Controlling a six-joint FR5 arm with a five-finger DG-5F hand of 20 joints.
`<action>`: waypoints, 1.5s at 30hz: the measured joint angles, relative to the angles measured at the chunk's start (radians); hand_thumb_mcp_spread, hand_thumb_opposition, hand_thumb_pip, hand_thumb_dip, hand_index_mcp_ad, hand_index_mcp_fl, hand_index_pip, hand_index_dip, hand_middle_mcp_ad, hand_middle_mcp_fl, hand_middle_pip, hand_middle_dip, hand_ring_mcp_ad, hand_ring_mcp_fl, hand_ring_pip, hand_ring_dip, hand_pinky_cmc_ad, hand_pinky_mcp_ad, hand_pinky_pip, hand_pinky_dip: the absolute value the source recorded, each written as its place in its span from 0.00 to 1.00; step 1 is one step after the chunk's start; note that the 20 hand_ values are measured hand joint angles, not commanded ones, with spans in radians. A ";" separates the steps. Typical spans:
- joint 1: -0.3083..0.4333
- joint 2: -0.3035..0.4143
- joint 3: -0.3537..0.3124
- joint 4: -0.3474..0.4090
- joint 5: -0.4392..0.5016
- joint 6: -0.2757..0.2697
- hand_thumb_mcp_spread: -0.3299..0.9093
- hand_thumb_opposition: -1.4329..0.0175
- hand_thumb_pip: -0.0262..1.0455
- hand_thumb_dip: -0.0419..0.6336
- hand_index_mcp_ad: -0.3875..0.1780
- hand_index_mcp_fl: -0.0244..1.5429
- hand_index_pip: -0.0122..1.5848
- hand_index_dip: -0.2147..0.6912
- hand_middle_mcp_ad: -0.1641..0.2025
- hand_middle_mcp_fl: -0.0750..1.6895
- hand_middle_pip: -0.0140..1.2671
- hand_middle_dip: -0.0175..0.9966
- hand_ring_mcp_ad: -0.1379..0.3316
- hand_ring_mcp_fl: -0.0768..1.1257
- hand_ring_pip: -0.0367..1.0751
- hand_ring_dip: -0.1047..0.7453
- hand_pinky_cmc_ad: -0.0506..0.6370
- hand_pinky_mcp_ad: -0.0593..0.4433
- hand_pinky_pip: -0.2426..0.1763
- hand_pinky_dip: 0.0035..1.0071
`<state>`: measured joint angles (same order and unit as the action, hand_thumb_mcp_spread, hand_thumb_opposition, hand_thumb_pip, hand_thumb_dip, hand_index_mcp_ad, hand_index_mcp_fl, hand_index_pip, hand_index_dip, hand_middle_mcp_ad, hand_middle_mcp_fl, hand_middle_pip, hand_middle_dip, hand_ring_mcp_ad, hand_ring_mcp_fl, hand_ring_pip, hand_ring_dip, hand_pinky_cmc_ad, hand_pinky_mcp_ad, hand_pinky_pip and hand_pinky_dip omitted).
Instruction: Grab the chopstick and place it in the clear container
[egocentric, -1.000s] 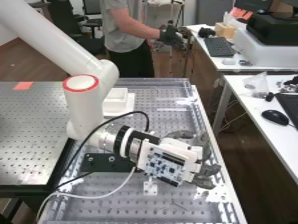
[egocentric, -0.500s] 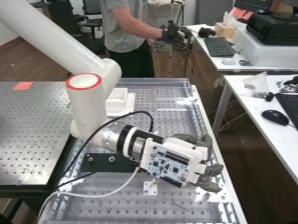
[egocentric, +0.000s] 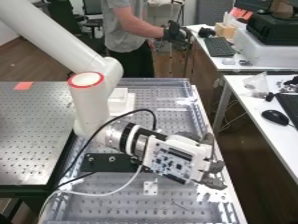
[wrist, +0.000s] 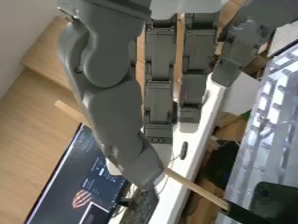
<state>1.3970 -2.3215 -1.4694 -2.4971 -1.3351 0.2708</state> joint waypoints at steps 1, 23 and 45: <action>0.000 0.000 0.001 0.004 0.002 -0.001 0.94 0.23 0.44 0.49 0.46 0.88 0.16 0.64 0.48 0.79 0.17 0.71 0.46 0.71 0.13 0.62 0.78 0.67 0.79 0.15; 0.006 0.050 0.033 0.000 0.058 -0.054 0.95 0.20 0.43 0.51 0.50 0.93 0.14 0.64 0.48 0.82 0.16 0.69 0.45 0.73 0.13 0.62 0.79 0.67 0.80 0.15; 0.022 0.214 -0.047 -0.042 0.087 -0.155 0.95 0.20 0.43 0.51 0.50 0.93 0.13 0.67 0.48 0.82 0.16 0.69 0.45 0.74 0.13 0.62 0.79 0.70 0.83 0.15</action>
<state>1.4193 -2.1077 -1.5161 -2.5391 -1.2478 0.1161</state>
